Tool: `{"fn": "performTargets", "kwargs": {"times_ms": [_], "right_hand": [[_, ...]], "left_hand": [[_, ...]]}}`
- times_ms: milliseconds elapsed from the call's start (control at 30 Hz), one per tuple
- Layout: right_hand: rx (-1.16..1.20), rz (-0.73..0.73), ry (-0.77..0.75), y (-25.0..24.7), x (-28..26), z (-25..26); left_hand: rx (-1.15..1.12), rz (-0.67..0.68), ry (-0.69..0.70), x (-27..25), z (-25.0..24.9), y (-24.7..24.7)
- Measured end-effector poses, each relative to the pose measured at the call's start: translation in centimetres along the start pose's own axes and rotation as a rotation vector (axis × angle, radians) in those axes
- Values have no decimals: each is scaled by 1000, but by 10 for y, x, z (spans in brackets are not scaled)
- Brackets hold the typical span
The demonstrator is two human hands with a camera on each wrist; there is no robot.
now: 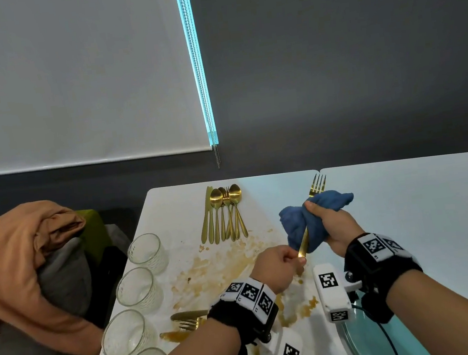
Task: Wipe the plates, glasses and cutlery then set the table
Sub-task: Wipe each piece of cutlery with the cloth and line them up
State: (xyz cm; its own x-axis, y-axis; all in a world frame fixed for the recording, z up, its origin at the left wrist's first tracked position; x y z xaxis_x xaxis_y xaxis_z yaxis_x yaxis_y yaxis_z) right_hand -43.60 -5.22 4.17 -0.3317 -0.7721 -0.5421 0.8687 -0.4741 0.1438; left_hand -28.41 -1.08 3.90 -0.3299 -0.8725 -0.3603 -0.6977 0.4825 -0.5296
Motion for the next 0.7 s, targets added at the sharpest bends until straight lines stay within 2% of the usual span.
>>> {"fn": "performTargets", "kwargs": {"times_ms": [100,200,267,400,533,600,700], "right_hand": [[-83,103,14,11,-5,-14],[-163,111,112,13,-6,-36],[-234,157,125,14,-6,-43],[-432,162,56,13,-2,-40],[-516,113,35,11,12,-31],[-540,126,45,10,18,-26],[-610,170,46,15,27,-20]], "left_hand": [[43,-83,3,8,2,-6],[150,-144,8,16,3,-11],[158,-156,-20,20,8,-9],[173,-25,-77,29,16,-1],[359,232,-112,41,7,-22],[409,213,-163,54,7,-41],[302,88,-183,72,3,-53]]}}
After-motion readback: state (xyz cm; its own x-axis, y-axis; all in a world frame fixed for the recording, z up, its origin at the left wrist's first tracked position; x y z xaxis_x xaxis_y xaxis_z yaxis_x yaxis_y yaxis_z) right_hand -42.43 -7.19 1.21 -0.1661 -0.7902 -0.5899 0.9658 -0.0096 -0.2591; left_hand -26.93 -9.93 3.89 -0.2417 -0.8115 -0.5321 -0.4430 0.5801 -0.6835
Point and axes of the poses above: each hand's wrist, its own x-axis towards the middle knuckle, its own y-axis out of the palm, z = x × y, the point moved 3 cm from there along x, towards the middle knuckle, and after that the axes turned 8 degrees about x, right-handed, at the moved point
